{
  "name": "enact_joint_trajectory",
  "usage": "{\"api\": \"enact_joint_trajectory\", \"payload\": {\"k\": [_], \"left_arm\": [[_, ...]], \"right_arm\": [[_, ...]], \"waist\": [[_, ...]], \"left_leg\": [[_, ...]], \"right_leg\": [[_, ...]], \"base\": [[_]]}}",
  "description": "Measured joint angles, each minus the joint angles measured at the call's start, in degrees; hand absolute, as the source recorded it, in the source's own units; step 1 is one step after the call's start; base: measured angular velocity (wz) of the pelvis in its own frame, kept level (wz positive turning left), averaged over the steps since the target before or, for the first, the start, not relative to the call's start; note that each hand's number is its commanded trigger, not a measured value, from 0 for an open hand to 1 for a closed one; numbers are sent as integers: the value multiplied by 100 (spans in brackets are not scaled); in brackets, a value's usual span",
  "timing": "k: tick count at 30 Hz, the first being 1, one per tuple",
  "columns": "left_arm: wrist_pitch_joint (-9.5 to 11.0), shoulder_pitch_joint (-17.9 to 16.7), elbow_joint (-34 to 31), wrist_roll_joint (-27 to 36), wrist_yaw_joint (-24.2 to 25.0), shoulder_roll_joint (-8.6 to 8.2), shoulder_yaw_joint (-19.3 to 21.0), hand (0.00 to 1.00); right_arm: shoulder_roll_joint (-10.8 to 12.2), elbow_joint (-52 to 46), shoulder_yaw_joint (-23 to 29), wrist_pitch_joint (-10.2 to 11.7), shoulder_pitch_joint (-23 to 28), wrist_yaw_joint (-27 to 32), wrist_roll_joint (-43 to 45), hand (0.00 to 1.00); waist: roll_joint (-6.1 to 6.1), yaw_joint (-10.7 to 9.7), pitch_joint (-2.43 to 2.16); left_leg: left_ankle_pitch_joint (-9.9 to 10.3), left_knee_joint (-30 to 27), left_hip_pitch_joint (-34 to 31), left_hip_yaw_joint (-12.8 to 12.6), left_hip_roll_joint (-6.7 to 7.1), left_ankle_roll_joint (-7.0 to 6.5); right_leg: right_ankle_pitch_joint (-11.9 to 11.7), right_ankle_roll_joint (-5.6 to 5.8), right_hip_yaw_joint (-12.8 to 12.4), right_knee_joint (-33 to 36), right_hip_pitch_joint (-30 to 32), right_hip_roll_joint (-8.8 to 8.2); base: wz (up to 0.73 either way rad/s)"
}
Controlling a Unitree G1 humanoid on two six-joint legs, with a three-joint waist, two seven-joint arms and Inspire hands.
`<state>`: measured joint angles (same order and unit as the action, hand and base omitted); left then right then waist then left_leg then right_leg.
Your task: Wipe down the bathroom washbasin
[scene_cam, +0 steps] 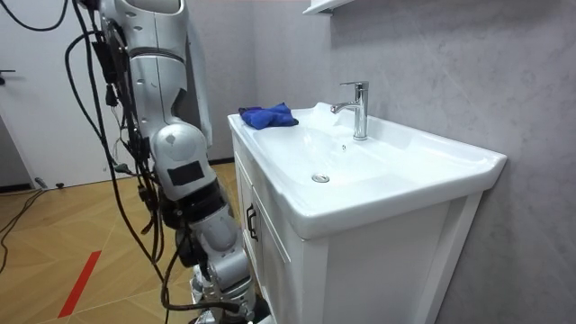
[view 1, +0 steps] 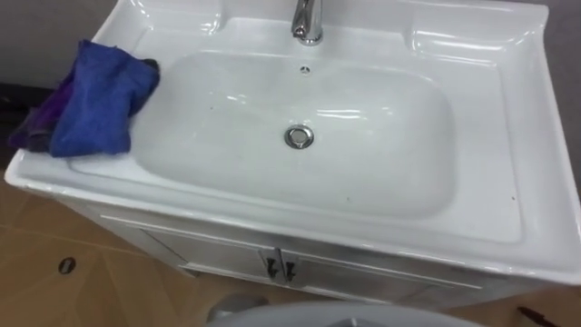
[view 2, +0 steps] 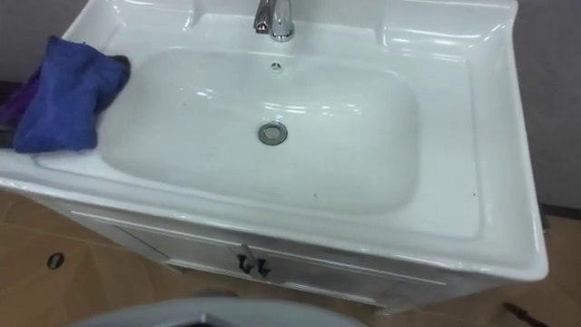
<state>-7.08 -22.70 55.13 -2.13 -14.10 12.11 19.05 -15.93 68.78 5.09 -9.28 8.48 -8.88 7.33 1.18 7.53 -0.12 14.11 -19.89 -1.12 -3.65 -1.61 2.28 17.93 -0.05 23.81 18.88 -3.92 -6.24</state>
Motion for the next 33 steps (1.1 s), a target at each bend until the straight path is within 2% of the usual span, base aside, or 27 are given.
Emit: {"api": "enact_joint_trajectory", "payload": {"k": [3, 5, 6, 10, 13, 16, 22, 28, 33], "left_arm": [[11, 199, 2, -197, 211, 0, -109, 0], [16, 357, 5, -261, 344, 0, -132, 0], [15, 394, 10, -263, 381, 0, -136, 0], [-2, 694, 19, -319, 637, 2, -297, 0], [-5, 720, 18, -315, 787, 3, -459, 0], [-11, 776, 29, -311, 997, 2, -619, 0], [-5, 1022, 184, -314, 1253, 0, -731, 0], [-7, 1091, 235, -440, 1491, 2, -751, 0], [-7, 1098, 270, -497, 1611, 2, -963, 0]], "right_arm": [[19, 0, -148, -3, -19, -51, 7, 0], [43, -1, -152, -6, -112, -52, 11, 0], [43, -1, -154, -7, -135, -52, 10, 0], [48, 0, -167, -20, -163, -43, -28, 0], [58, -1, -181, -15, -161, -39, -28, 0], [62, 3, -198, -18, -165, -43, -28, 0], [90, 8, -385, -19, -164, -53, -6, 0], [136, -4, -379, -28, -157, -172, 53, 0], [151, -1, -379, -74, -174, -183, 54, 0]], "waist": [[26, -84, 7], [78, -84, 37], [87, -95, 53], [97, -120, 56], [89, -148, 53], [35, -270, 27], [4, -313, 22], [26, -434, 28], [3, -562, 37]], "left_leg": [[62, -24, -34, -213, -47, -85], [79, -33, -40, -463, -84, -107], [93, -40, -35, -514, -93, -111], [228, -168, -75, -834, -160, -187], [305, -174, -47, -1000, -164, -230], [373, -173, -56, -1036, -164, -303], [446, -137, -47, -1137, -154, -430], [464, -129, 3, -1179, -137, -482], [456, -132, 14, -1204, -117, -503]], "right_leg": [[-13, 12, -56, 0, 60, 13], [-27, 20, -287, 56, 200, 14], [-28, 22, -322, 72, 214, 10], [-76, 84, -493, 98, 323, 18], [-118, 138, -651, 109, 375, 36], [-193, 210, -674, 91, 384, 35], [-379, 318, -787, 77, 369, 20], [-498, 348, -818, 70, 369, 8], [-502, 353, -875, 70, 382, -7]], "base": [[-13], [-44], [-37], [-28], [-31], [-6], [-8], [-8], [-3]]}}
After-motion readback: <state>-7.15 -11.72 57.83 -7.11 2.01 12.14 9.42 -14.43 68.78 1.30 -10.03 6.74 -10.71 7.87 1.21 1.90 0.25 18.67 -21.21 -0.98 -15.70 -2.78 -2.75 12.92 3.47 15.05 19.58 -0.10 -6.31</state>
